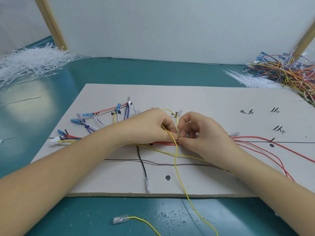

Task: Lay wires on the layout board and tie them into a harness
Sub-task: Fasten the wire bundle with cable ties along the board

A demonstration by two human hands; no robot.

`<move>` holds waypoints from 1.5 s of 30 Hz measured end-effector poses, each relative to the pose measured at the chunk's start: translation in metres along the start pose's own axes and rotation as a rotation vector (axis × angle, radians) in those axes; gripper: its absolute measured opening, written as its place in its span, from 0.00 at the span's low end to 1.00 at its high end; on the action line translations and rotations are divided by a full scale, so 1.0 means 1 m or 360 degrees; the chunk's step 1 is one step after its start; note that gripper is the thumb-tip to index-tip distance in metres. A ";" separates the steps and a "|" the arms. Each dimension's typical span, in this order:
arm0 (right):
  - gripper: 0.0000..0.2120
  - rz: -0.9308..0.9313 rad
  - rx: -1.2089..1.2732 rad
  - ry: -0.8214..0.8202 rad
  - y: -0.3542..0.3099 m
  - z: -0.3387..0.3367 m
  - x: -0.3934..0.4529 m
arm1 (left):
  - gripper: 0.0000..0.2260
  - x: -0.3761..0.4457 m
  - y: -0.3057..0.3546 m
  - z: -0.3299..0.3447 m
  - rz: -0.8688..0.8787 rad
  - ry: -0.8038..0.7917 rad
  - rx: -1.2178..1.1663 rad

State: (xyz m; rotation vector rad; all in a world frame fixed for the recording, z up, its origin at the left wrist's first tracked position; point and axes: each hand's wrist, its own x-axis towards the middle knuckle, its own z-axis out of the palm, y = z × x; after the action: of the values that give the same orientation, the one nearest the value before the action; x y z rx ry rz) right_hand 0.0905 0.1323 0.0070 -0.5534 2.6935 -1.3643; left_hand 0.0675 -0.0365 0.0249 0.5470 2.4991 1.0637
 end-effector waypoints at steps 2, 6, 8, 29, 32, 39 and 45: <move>0.15 -0.0012 -0.0004 -0.0002 0.000 -0.001 -0.001 | 0.08 -0.002 -0.001 0.003 0.0039 0.0045 -0.0053; 0.16 -0.0040 -0.0026 0.0022 -0.001 -0.001 -0.001 | 0.10 -0.005 -0.005 0.008 0.0125 0.0155 -0.0068; 0.17 -0.0041 -0.0041 0.0030 -0.001 -0.001 -0.001 | 0.10 -0.005 -0.006 0.009 0.0117 0.0171 -0.0105; 0.15 -0.0069 -0.0099 -0.0035 -0.002 -0.010 0.002 | 0.06 -0.006 -0.008 0.000 0.0221 0.0167 -0.0086; 0.14 -0.0084 -0.0157 -0.0039 -0.002 -0.010 0.002 | 0.05 -0.006 -0.008 -0.001 0.0240 0.0168 -0.0070; 0.05 -0.0158 -0.0363 -0.0111 -0.004 -0.011 0.002 | 0.04 -0.009 -0.009 -0.002 0.0386 0.0152 0.0078; 0.03 -0.0245 -0.0453 -0.0050 -0.005 -0.011 0.005 | 0.03 -0.011 -0.008 -0.002 0.0430 0.0183 0.0175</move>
State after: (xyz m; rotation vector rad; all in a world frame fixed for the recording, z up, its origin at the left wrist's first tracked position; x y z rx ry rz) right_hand 0.0850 0.1363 0.0184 -0.8126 2.8900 -0.9933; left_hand 0.0744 -0.0478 0.0218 0.9005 2.6504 1.0836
